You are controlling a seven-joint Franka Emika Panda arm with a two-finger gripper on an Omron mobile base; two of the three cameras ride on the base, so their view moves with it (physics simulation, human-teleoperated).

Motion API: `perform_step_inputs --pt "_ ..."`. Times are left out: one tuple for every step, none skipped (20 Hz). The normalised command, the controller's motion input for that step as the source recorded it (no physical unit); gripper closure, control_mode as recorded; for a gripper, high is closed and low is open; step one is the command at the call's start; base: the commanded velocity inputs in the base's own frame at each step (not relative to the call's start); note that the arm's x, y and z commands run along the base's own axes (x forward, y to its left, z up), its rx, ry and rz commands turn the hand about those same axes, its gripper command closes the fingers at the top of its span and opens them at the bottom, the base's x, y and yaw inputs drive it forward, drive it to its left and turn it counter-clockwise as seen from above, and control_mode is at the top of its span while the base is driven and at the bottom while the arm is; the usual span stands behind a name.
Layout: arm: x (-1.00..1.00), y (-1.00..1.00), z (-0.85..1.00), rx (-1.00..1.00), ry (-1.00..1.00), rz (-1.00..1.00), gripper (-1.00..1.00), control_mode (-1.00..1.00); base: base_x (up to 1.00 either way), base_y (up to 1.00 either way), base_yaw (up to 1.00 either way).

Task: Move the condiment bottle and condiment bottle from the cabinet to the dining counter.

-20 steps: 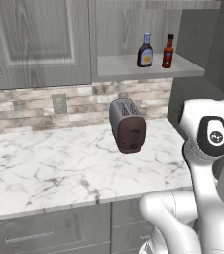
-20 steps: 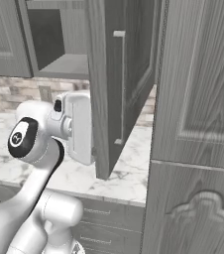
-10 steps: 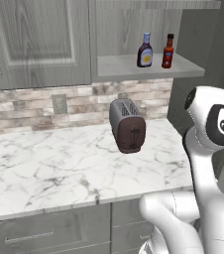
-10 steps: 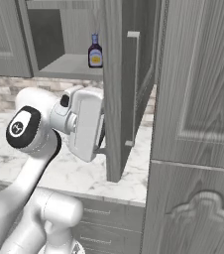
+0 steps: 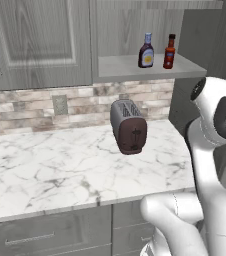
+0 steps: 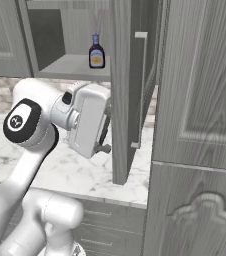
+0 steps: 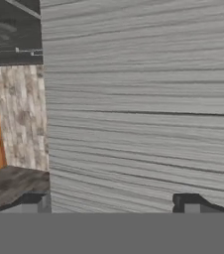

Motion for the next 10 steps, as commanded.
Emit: perform_step_inputs --pt "0.0 0.26 0.0 0.0 -0.2 0.07 -1.0 -1.0 0.0 0.0 0.0" --pt "0.0 0.37 0.0 0.0 -0.23 0.08 -1.0 -1.0 0.0 0.0 0.0" --pt "0.0 0.53 0.0 0.0 -0.24 0.09 -1.0 -1.0 0.0 0.0 0.0" --pt "0.0 0.56 0.0 0.0 -0.23 0.08 -1.0 -1.0 0.0 0.0 0.0" --pt "0.0 0.56 0.0 0.0 -0.25 0.08 -1.0 -1.0 0.0 0.0 0.0" --pt "0.0 0.64 0.0 0.0 -0.29 0.08 -1.0 -1.0 0.0 0.0 0.0" --pt "0.0 0.66 0.0 0.0 -0.3 0.08 -1.0 -1.0 0.0 0.0 0.0" --pt "0.0 0.68 0.0 0.01 -0.31 0.08 -1.0 -1.0 0.0 0.0 0.0" --pt "0.06 0.71 0.0 0.03 -0.31 0.08 -1.0 -1.0 0.0 0.0 0.0" --pt "0.11 0.66 0.0 0.05 -0.3 0.08 -1.0 -1.0 0.0 0.0 0.0"
